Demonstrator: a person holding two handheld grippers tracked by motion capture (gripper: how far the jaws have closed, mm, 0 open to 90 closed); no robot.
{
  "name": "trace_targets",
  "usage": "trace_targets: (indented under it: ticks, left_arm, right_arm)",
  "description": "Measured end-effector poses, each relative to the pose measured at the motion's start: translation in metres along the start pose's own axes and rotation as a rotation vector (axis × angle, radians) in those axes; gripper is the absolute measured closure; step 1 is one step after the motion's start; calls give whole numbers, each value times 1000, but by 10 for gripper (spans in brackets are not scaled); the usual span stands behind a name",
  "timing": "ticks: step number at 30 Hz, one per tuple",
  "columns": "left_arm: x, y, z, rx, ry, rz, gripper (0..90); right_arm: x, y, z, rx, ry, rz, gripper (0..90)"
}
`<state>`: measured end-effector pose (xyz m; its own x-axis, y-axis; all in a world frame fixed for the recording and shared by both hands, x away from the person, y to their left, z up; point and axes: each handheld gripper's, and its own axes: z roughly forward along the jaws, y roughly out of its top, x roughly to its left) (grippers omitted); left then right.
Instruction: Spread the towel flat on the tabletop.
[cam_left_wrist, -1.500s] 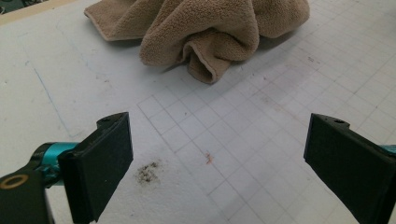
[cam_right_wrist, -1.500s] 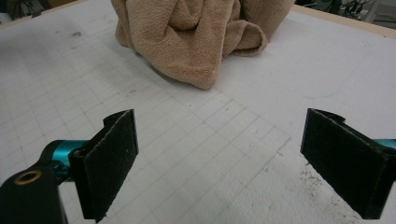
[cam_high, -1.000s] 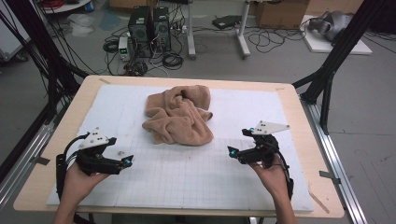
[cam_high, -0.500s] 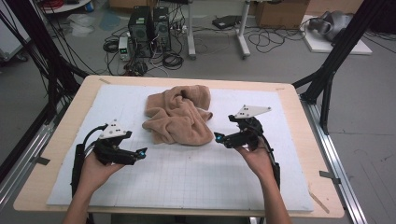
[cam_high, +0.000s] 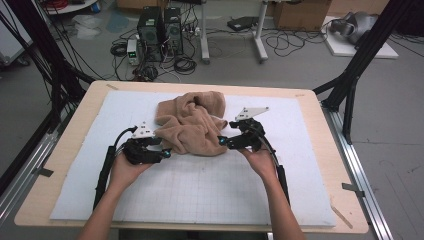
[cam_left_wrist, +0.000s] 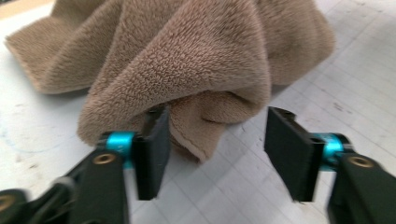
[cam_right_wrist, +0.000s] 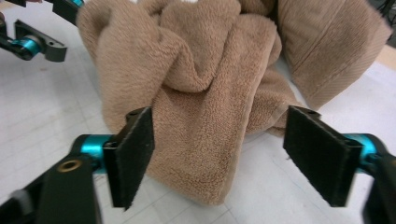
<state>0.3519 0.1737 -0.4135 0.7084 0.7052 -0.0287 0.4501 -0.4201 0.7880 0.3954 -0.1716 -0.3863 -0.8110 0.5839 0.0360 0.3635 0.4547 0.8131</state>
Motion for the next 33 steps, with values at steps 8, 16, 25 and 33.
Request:
trace_targets:
  ticks: [8,16,25,33]
  left_arm:
    - [6,-2,22,52,48,-4,637]
    - [10,-4,25,68,43,-3,865]
    - [9,-1,16,42,30,10,895]
    - [2,1,-6,16,32,49,896]
  right_arm:
    - [-8,-8,26,83,2,-1,429]
    - [-10,-18,47,179,46,0,680]
    - [-8,-15,40,168,64,-14,862]
    - [1,-11,10,102,69,-40,865]
